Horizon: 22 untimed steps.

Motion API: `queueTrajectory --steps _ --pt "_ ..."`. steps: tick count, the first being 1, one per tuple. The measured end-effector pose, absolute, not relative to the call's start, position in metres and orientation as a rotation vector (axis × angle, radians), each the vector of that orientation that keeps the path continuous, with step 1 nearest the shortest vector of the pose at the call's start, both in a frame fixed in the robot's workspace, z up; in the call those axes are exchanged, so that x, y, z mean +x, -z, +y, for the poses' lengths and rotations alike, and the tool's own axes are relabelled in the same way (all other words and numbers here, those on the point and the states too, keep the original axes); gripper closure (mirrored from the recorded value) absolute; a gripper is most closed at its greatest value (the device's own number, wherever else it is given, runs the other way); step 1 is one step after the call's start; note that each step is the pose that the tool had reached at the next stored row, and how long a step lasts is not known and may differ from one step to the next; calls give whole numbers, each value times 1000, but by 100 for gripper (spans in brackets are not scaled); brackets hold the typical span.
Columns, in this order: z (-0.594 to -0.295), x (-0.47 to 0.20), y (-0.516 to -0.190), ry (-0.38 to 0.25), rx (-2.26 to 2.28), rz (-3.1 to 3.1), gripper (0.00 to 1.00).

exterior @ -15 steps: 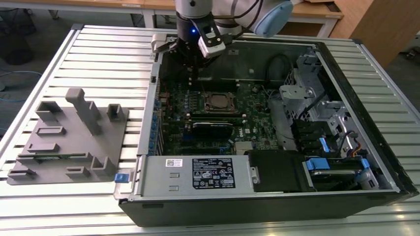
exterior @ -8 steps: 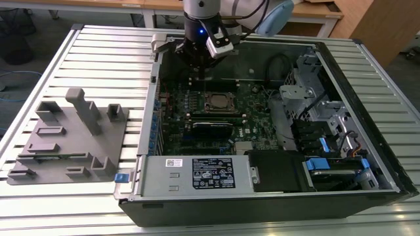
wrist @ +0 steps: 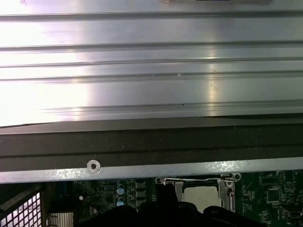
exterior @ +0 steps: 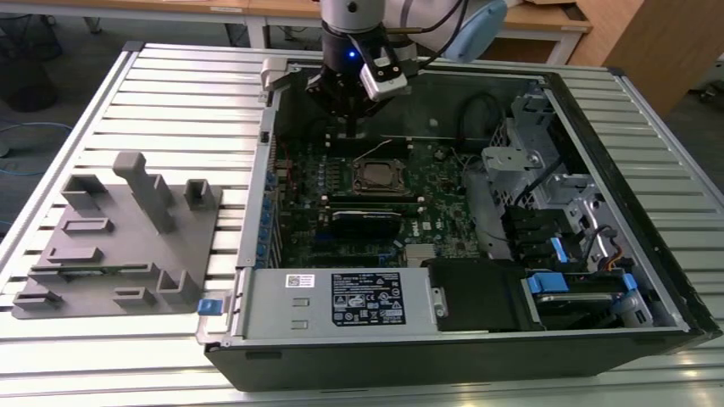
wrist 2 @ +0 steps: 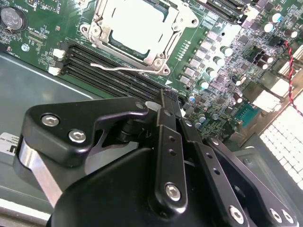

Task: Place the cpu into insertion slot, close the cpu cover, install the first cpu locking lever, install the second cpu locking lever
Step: 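Install the first cpu locking lever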

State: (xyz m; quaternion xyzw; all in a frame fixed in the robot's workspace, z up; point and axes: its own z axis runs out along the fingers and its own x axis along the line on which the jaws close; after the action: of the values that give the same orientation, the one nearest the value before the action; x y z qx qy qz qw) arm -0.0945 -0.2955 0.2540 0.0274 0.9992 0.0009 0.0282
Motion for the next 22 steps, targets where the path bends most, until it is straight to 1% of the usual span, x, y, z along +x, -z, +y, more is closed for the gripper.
queueTrajectory --steps 22 --pt "-295 -87 -254 -3 85 3084 89"
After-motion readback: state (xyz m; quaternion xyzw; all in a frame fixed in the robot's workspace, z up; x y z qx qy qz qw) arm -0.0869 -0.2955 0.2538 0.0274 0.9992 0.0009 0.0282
